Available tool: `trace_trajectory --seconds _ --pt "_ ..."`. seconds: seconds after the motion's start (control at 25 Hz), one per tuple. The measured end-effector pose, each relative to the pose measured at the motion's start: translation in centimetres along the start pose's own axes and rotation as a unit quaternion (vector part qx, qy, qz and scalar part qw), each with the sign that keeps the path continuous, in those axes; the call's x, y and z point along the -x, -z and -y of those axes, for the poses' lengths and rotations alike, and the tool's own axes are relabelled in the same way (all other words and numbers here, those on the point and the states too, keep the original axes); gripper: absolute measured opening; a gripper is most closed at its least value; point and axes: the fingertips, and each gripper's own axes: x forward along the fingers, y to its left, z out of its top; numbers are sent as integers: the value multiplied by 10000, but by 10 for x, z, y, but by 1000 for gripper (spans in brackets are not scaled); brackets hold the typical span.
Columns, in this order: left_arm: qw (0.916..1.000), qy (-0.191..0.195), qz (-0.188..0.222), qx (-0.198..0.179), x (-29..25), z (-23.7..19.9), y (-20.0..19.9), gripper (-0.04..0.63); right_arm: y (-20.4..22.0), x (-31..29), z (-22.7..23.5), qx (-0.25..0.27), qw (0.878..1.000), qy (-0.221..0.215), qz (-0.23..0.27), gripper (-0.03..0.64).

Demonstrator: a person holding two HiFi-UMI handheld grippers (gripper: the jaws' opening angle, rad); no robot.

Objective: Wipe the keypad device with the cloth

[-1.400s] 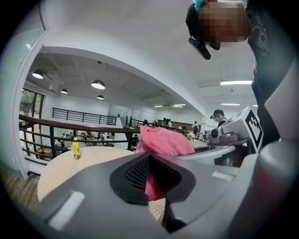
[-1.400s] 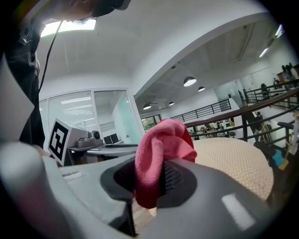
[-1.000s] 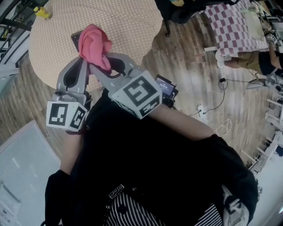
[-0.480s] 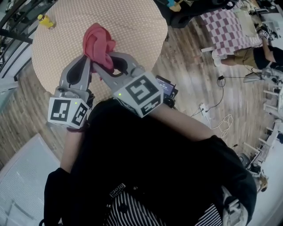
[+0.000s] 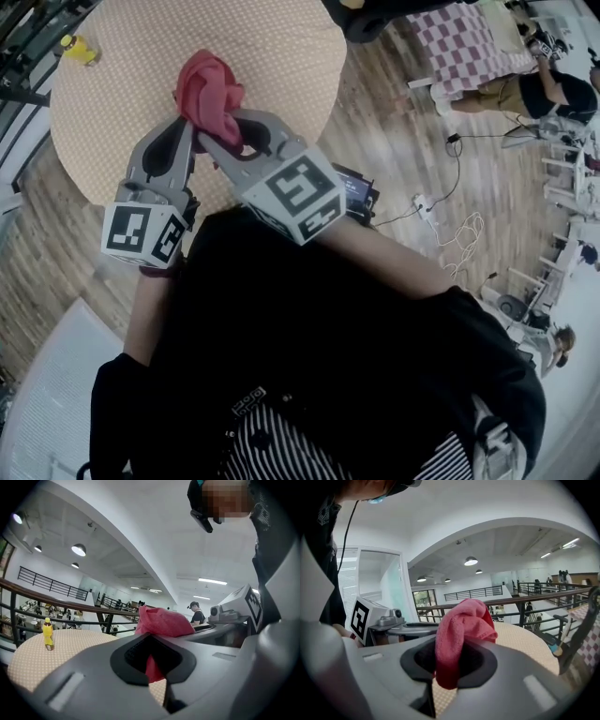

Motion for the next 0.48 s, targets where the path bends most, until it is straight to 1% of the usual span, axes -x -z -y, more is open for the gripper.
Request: trace_trajectory --seconds 0.12,0.24,0.36,0.48 --pt "9999 56 -56 124 -9 -3 6 2 7 -4 10 -41 9999 47 -152 83" --pt "9999 44 -89 83 -13 -9 5 2 6 -10 14 1 9998 -42 -185 83" --pt "9998 -129 -160 33 -16 -23 4 2 3 -23 16 -87 9994 -255 -198 83" --pt "9993 -335 -140 123 -13 -40 6 2 1 -39 14 -121 9983 -494 -296 83"
